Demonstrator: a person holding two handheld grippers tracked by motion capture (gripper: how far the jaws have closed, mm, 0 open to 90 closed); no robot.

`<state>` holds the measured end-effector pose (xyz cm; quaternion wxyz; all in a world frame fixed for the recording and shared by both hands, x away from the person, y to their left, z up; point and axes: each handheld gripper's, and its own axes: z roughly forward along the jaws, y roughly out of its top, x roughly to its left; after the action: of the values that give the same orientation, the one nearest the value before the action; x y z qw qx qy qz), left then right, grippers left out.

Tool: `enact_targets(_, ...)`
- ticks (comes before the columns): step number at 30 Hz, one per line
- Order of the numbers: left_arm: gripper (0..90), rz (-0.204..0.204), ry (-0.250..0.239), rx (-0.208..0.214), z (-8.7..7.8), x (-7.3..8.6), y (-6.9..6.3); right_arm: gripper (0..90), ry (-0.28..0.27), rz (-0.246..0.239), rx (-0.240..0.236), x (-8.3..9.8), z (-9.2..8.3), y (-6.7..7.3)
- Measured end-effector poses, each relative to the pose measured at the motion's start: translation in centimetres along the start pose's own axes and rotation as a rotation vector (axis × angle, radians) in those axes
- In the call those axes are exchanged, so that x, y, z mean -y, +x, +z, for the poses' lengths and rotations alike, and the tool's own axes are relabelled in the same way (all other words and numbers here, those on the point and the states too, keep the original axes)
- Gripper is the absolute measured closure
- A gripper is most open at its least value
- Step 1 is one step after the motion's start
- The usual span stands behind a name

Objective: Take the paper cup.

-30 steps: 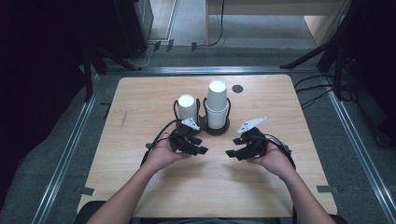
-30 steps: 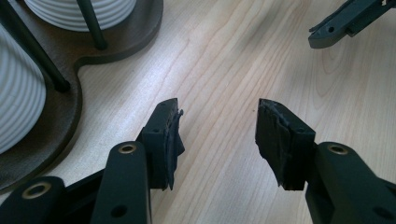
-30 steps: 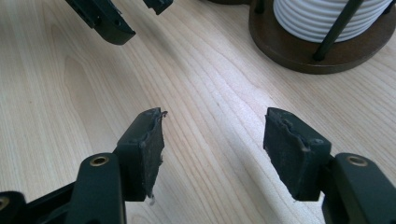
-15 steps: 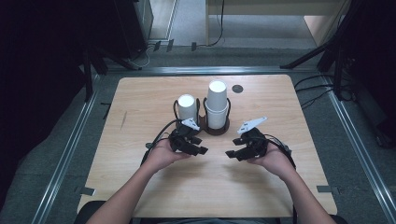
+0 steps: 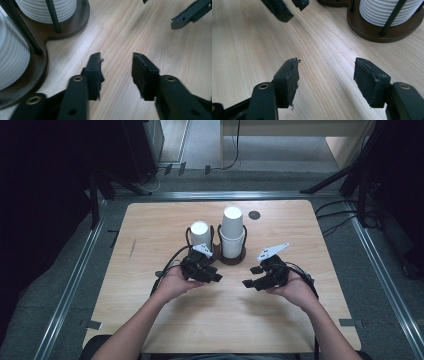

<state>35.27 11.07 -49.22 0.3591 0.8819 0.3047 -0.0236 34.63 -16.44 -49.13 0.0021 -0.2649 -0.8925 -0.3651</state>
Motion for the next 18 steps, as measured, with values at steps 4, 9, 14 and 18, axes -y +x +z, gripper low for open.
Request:
enact_targets(4,66.3,-0.009,-0.03,0.025,-0.1,-0.1,0.3,34.2,-0.004,-0.015,-0.025,-0.1,-0.1,-0.2)
enact_targets(9,71.4,0.01,-0.037,0.051,-0.2,-0.6,0.5,33.6,-0.024,-0.058,-0.07,-0.6,-0.7,-0.9)
enact_targets(14,85.2,0.044,-0.045,0.063,-0.1,-1.3,0.3,33.6,-0.039,-0.068,-0.063,-1.4,-1.8,-1.5)
enact_targets(18,87.9,0.084,-0.023,0.064,0.0,-2.1,0.0,33.6,-0.052,-0.075,-0.068,-2.3,-2.8,-2.1)
